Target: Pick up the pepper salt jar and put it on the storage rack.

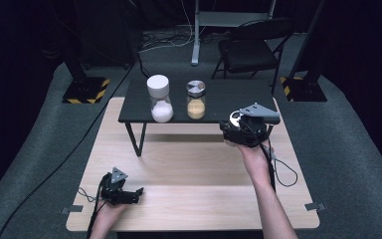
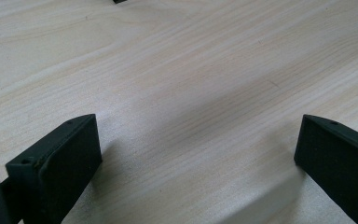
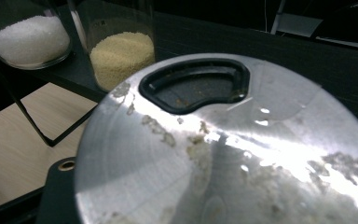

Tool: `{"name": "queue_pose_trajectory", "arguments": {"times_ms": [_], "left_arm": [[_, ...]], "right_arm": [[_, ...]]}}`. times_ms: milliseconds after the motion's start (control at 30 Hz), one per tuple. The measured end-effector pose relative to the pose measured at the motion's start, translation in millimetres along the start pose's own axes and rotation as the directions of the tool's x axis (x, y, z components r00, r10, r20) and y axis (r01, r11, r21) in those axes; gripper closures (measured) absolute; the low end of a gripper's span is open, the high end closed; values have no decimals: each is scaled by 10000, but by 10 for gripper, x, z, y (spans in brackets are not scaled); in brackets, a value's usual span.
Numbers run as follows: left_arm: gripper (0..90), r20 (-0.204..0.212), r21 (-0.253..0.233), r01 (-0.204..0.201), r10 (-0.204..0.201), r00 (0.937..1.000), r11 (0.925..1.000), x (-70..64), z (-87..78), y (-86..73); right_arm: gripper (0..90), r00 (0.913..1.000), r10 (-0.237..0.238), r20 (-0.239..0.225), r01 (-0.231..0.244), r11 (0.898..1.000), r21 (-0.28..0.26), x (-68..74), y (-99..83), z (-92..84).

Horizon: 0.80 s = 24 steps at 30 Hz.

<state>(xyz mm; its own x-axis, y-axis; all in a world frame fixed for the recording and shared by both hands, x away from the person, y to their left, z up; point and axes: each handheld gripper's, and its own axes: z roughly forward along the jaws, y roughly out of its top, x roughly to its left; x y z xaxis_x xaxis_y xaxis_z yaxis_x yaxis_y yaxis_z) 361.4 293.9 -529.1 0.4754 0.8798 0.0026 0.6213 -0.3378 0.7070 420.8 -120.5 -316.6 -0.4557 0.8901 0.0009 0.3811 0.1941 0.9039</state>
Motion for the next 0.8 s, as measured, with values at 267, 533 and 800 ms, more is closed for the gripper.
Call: {"name": "queue_pose_trajectory", "arguments": {"times_ms": [267,533,800], "left_arm": [[2,2,-2,-3,3,10000,10000,0,0,0],[2,3,1,-7,7,10000,10000,0,0,0],[2,8,-19,17,-17,10000,10000,-2,2,0]], "right_arm": [[305,9999,44,107,-43,10000,-85,-31,115,-4],[305,9997,194,160,-192,9997,-129,-73,217,26],[305,9995,240,220,-239,9997,-80,-101,263,67]]}}
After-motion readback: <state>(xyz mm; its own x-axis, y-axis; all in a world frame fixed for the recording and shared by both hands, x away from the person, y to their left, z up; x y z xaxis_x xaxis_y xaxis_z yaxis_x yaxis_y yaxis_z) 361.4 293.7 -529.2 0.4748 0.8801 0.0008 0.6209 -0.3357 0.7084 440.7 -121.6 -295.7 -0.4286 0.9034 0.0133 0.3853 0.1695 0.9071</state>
